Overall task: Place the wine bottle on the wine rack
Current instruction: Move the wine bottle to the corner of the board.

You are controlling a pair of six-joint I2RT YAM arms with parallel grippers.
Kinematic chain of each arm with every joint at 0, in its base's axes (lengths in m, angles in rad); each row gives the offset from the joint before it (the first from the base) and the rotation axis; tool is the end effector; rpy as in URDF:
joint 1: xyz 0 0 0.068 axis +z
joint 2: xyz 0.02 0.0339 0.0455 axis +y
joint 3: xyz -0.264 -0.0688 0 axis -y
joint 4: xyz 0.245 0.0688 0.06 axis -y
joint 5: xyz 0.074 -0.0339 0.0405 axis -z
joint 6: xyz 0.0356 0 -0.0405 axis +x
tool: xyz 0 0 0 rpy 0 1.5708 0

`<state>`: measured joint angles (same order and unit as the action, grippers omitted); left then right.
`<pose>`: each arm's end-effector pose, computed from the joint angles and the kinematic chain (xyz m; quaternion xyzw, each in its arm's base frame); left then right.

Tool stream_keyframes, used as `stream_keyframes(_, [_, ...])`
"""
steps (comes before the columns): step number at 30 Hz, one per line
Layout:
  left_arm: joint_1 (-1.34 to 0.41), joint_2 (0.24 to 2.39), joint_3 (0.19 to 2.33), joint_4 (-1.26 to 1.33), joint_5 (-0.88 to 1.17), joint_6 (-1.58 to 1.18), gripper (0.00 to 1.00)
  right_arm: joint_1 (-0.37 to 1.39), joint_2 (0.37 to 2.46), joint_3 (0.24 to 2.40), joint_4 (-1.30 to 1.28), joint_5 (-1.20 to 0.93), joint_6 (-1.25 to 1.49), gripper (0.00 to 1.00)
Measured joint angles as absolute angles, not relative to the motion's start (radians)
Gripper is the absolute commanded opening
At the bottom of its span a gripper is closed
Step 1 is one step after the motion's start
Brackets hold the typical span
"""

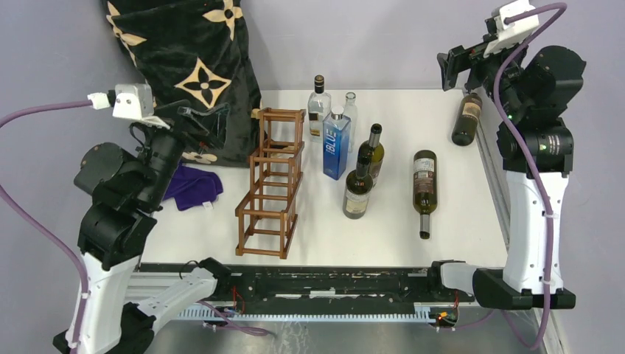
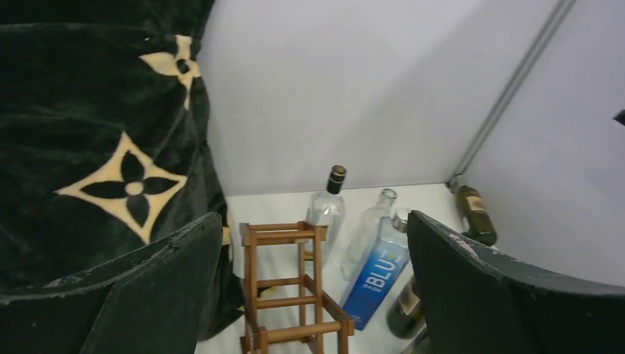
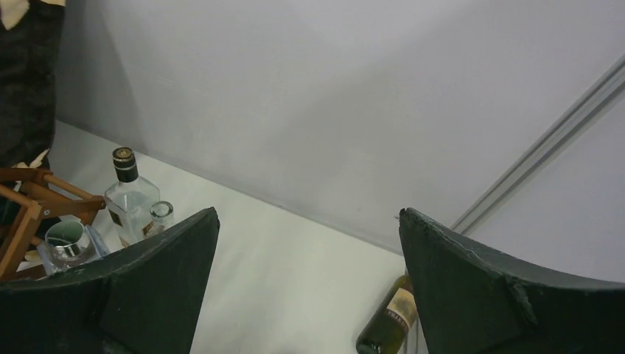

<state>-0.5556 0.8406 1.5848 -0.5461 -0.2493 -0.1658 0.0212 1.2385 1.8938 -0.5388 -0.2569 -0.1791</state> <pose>0.0810 -0.0399 0.5416 0.0274 0.6355 -0.1972 0.7460 0.1990 0.0133 0.5725 -0.1611 0.6464 0.0265 0.7453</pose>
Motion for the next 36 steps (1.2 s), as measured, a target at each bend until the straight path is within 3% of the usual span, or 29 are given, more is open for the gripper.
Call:
stream_keyframes(9, [-0.298,0.941,1.610,-0.571,-0.149,-0.252,1.00,-0.008,1.287,1.858,-0.563,-0.203,-0.172,0.98])
stream_keyframes(17, [-0.153,1.044,1.647,-0.583,-0.021,-0.400,1.00,-0.026,1.173,1.557,-0.462,-0.357,-0.250,0.98])
stream_keyframes(28, [-0.089,1.116,1.700,-0.538,0.150,-0.597,1.00,-0.034,1.138,1.328,-0.374,-0.552,-0.321,0.98])
stream_keyframes(36, [-0.084,1.081,1.613,-0.472,0.216,-0.654,1.00,-0.035,1.080,1.155,-0.326,-0.694,-0.480,0.98])
